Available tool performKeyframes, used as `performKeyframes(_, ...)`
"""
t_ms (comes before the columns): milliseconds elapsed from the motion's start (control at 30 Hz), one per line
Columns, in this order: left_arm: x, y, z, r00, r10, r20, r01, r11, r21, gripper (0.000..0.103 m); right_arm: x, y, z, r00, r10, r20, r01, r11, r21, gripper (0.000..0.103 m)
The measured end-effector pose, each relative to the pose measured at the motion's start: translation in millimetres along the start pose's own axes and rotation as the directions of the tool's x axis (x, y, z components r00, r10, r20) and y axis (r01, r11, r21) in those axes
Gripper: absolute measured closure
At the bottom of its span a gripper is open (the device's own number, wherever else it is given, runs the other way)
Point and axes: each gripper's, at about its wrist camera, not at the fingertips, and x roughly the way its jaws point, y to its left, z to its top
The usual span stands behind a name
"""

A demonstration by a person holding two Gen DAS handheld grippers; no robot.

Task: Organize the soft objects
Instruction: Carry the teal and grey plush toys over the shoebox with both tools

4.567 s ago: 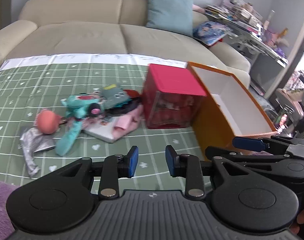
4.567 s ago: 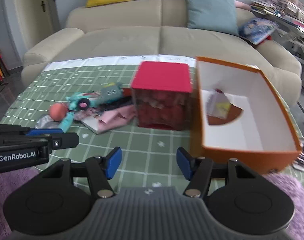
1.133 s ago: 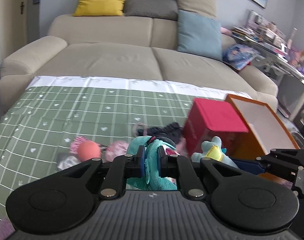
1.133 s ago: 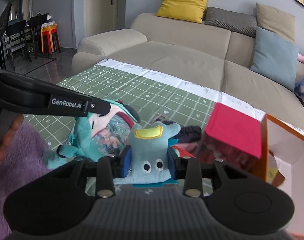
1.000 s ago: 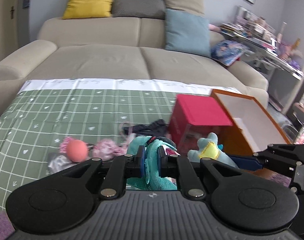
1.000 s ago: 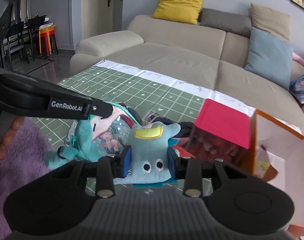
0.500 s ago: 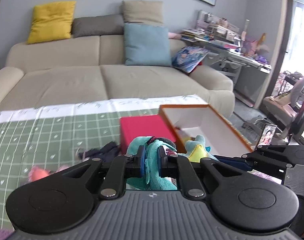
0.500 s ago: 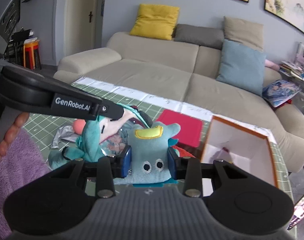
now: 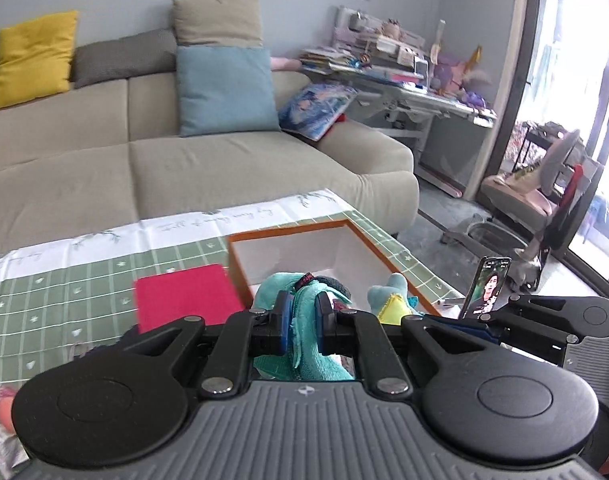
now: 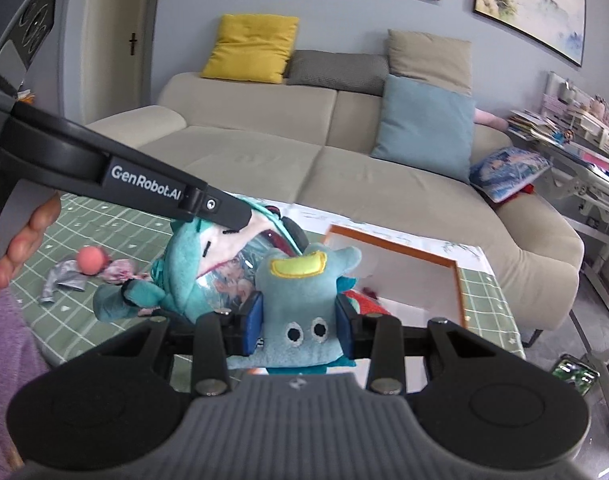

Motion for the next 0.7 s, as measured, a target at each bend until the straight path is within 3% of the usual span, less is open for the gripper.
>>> performKeyframes(300,71,-25,18,0.994,0.0,-0.112,-0.003,1.0,-0.019,0.09,47,-57,-15,0.997,0.009,-0.077,-0.008,1.0,0.023,0.065)
performKeyframes(533,132,-43,17,0.976,0.028,-0.218,-0.015,0.998,0.065,0.09,95,-91,-29,0.982,0.037,-0.185,-0.021,0.996,0.085,0.065)
performKeyframes(700,169,-52,6,0.954,0.05,-0.294,-0.007,0.989,0.146,0.09,121,-95,-40,0.967,0.059,-0.25,-0.045,0.997,0.062,0.064)
